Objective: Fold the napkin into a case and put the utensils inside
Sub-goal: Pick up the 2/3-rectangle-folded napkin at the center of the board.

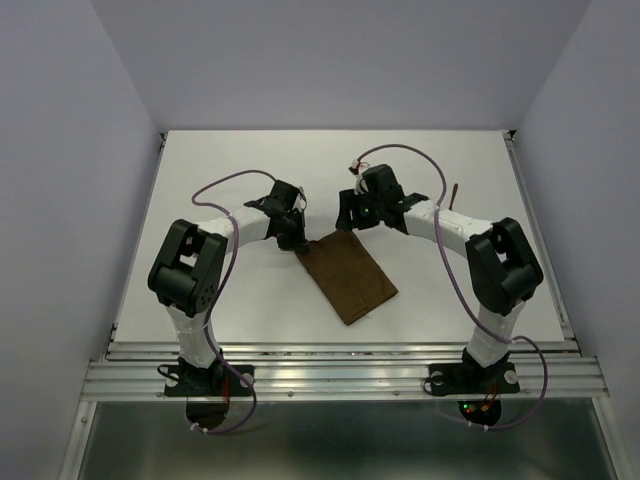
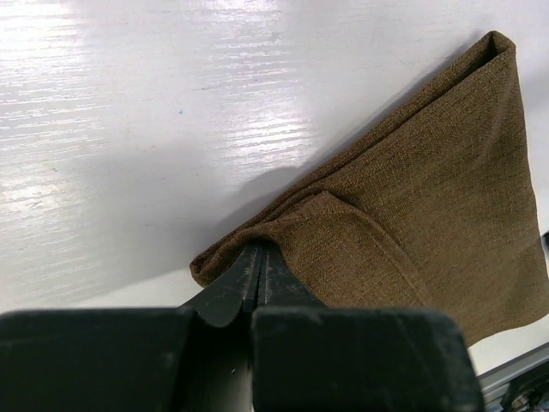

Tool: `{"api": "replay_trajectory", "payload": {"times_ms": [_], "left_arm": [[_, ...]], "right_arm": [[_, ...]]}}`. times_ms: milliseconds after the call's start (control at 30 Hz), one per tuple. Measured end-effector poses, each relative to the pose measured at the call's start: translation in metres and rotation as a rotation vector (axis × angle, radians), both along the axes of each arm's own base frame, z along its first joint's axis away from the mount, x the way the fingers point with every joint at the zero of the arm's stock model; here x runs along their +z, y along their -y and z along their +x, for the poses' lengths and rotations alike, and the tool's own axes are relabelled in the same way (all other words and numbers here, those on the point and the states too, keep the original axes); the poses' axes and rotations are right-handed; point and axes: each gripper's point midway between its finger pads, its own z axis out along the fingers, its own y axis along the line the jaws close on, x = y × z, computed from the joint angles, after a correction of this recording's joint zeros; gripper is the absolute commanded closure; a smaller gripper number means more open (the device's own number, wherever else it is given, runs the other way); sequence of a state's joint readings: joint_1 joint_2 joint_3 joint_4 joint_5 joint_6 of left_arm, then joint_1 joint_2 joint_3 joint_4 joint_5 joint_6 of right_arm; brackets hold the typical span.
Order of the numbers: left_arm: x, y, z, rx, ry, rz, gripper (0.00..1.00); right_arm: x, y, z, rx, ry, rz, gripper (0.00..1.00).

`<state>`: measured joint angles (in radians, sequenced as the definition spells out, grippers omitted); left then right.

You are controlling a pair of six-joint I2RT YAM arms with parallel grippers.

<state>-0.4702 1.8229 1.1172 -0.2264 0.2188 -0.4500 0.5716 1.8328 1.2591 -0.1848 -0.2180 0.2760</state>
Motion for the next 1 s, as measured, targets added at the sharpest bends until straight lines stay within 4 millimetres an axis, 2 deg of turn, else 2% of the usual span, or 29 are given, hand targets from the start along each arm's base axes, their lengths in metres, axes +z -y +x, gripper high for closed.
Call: {"api": "replay_trajectory", "payload": {"times_ms": [133, 200, 333, 867, 933, 1000], "left_arm": [[0.0, 0.001, 0.001, -0.002, 0.001, -0.006, 1.0], [0.0, 0.001, 0.001, -0.003, 0.002, -0.007, 1.0], [0.0, 0.001, 0.0, -0.003, 0.001, -0.008, 1.0], [0.001, 0.011, -0.002, -0.029, -0.015, -0.039, 1.0], [0.001, 0.013, -0.002, -0.035, -0.017, -0.044, 1.0], [0.001, 0.017, -0.002, -0.043, -0.019, -0.051, 1.0]], "right_arm": [[-0.005, 0.03, 0.026, -0.106, -0.001, -0.008, 0.25], [-0.015, 0.039, 0.032, -0.128, -0.022, -0.026, 0.25], [-0.049, 0.037, 0.028, -0.107, -0.091, -0.067, 0.26], [-0.054, 0.014, 0.013, 0.007, -0.164, 0.017, 0.55], [-0.054, 0.013, 0.011, 0.012, -0.172, 0.026, 0.6], [-0.055, 0.011, 0.01, 0.016, -0.183, 0.034, 0.72]]}}
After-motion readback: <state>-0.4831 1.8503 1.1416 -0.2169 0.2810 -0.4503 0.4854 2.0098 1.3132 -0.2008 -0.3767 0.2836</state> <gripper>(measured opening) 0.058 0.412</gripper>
